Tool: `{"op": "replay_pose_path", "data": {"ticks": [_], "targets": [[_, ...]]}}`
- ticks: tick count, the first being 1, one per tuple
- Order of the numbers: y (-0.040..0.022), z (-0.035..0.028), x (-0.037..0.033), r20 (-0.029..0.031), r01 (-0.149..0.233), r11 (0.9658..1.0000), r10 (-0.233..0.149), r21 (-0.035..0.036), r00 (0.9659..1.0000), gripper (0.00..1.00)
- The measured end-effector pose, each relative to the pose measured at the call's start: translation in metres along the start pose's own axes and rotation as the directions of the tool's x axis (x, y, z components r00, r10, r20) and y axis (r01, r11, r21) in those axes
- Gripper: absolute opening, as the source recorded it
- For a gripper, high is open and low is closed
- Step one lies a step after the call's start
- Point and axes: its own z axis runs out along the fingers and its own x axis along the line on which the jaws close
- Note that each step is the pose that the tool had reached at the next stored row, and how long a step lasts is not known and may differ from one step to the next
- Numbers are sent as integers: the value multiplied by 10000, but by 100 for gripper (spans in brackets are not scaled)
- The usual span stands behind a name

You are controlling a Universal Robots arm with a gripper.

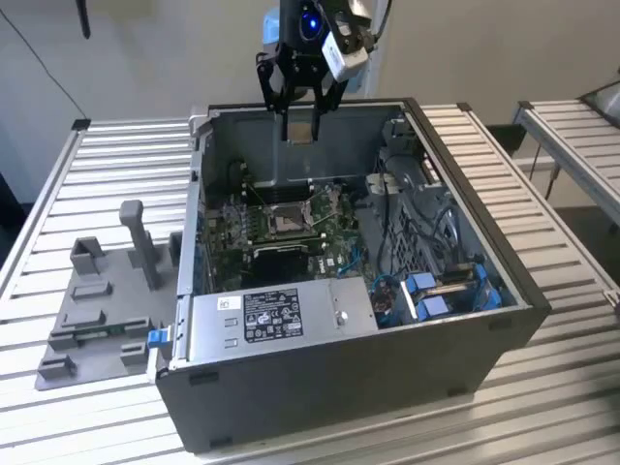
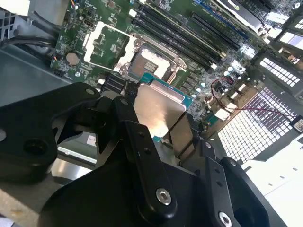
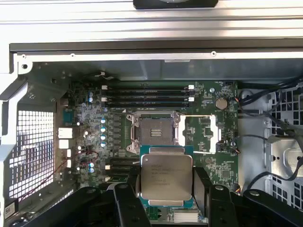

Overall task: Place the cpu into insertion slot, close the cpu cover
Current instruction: 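Place the cpu into insertion slot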

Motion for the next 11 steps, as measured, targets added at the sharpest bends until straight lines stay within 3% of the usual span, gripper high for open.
{"op": "replay_pose_path", "data": {"ticks": [7, 11], "targets": [[1, 0, 0, -2, -53, 10000, 53, 6, 10000, 54], [1, 1, 0, 48, -613, 9981, 613, -6, 9981, 54]]}}
